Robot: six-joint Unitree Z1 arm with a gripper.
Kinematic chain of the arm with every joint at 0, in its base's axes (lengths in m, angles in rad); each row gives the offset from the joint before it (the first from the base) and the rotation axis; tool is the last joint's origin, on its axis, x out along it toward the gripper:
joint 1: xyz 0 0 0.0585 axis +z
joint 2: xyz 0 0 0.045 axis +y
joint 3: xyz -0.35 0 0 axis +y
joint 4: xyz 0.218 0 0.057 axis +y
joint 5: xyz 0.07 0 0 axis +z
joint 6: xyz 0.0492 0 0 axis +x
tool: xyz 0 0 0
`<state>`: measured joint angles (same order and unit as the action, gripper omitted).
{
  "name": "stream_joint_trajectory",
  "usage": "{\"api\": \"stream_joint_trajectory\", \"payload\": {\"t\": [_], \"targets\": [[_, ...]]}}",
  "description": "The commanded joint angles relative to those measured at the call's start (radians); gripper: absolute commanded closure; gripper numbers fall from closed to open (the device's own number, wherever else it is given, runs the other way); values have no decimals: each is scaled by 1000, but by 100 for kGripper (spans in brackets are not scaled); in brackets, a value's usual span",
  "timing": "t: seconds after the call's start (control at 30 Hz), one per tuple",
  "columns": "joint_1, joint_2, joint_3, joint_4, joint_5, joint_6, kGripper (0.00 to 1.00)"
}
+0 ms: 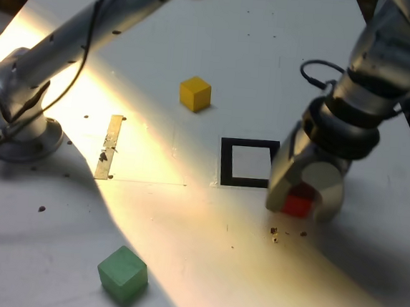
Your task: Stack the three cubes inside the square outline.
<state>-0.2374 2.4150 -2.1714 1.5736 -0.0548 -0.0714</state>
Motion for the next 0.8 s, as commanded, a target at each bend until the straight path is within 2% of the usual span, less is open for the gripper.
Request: {"api": "stream_joint_trajectory", "payload": {"t": [0.0, 0.3, 0.5, 0.77], "targets": [[15, -52, 41, -3, 4, 4, 67], [95, -193, 292, -99, 10, 36, 67], [154, -233, 408, -174, 5, 70, 67], [186, -251, 466, -216, -4, 96, 67]]}}
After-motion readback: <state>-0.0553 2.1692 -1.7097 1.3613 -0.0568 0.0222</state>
